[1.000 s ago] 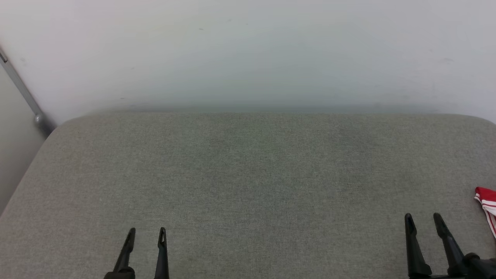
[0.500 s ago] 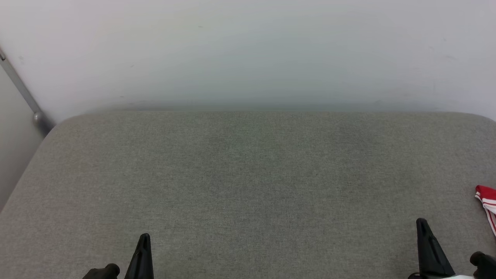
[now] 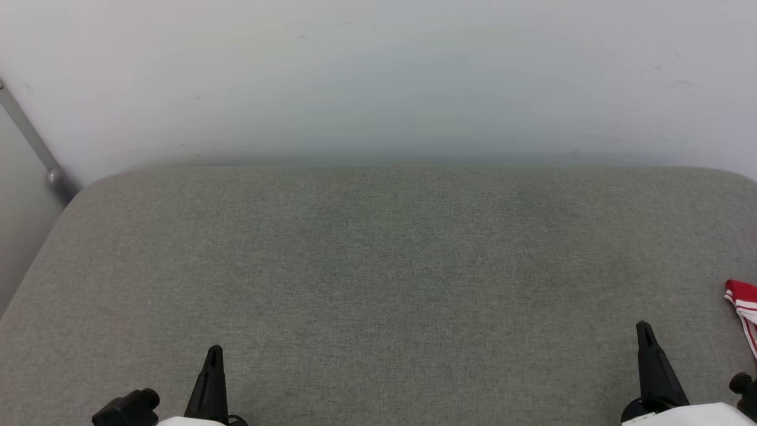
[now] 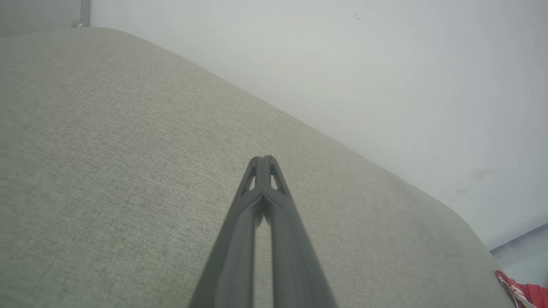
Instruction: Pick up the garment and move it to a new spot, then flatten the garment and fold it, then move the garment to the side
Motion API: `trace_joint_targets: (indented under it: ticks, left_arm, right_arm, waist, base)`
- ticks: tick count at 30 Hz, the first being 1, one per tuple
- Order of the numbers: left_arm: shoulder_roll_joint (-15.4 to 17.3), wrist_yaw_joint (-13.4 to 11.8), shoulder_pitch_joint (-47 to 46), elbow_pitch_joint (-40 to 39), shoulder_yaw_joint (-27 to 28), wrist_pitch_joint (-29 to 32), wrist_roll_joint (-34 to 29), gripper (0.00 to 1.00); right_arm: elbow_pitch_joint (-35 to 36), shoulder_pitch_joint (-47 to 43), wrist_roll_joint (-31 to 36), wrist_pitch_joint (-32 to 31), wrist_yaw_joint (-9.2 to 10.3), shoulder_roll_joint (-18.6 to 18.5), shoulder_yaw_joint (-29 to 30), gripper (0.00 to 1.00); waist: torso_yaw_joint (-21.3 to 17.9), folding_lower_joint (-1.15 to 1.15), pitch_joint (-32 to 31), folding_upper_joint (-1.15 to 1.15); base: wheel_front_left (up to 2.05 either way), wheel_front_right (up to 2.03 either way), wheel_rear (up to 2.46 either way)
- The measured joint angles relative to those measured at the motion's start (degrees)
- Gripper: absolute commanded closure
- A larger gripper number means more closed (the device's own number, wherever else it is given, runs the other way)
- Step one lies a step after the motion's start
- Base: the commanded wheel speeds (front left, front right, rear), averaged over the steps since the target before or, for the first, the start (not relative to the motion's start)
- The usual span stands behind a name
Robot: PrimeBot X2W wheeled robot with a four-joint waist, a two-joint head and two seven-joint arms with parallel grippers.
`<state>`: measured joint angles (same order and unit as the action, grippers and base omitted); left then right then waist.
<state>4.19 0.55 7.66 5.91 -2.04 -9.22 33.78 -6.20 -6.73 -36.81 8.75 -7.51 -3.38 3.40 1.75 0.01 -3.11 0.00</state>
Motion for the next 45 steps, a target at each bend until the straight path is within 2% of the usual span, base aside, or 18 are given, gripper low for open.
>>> trace_joint_targets:
  ticks: [20,45]
  left_arm:
    - [0.4,2.0,-3.6,2.2,1.3,3.6,18.1,1.00]
    - [0.4,3.9,-7.4,4.6,3.2,7.6,34.8,1.00]
  right_arm:
    - [-2.2,3.5,-16.8,-3.9,0.01,-0.3,0.2,1.00]
    - [-4.5,6.8,-32.6,-7.9,0.01,-0.4,0.7,1.00]
  waist:
    - [-0.4,0.00,0.7,0.00]
    - [-0.8,0.00,1.5,0.00]
  base:
    - [0.00,0.00,0.00]
    - [0.00,0.00,0.00]
